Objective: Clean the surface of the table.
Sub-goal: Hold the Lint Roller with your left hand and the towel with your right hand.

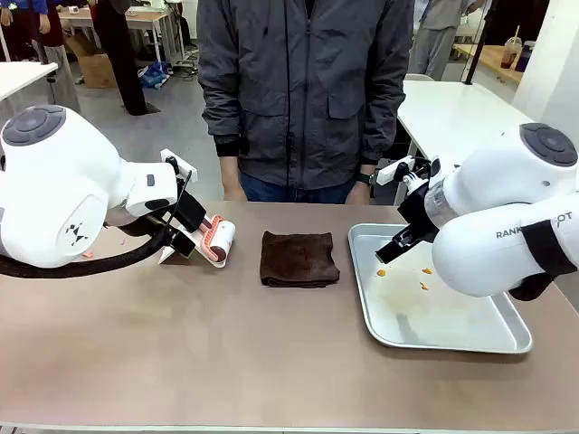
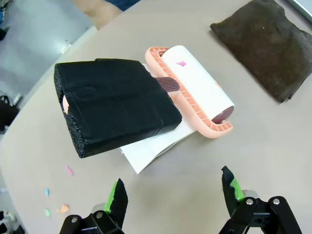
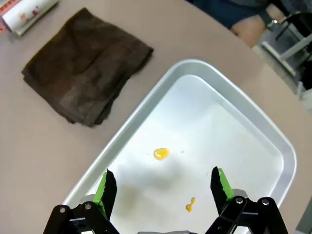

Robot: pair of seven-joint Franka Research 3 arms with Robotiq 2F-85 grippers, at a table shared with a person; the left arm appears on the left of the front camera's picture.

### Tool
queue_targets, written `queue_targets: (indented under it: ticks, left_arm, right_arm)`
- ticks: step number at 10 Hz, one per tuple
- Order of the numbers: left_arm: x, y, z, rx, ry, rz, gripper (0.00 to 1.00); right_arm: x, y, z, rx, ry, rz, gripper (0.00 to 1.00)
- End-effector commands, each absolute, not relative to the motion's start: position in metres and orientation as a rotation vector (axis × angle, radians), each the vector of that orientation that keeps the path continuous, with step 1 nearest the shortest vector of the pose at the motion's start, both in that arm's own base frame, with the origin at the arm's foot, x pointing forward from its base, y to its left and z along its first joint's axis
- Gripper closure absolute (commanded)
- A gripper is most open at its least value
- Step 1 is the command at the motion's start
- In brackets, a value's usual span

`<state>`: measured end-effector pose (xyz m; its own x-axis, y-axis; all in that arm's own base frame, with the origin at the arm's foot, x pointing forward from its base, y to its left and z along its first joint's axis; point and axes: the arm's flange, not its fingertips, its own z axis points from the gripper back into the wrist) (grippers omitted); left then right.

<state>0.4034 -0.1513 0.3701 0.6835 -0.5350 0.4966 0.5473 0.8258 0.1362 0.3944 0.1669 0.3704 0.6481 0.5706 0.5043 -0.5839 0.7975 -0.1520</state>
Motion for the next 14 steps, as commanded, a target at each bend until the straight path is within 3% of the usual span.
queue_targets:
  ticks: [1,14]
  left_arm:
    - [0.4034,-0.1513,0.3701,-0.024,-0.549,-0.607,0.0]
    - [0.4034,-0.1513,0.3701,-0.024,-0.549,-0.607,0.0]
  right_arm:
    - [0.3945,0.1669,0.3706,0.025,-0.565,0.656,0.0]
    - [0.3945,0.1669,0.3706,0.025,-0.565,0.656,0.0]
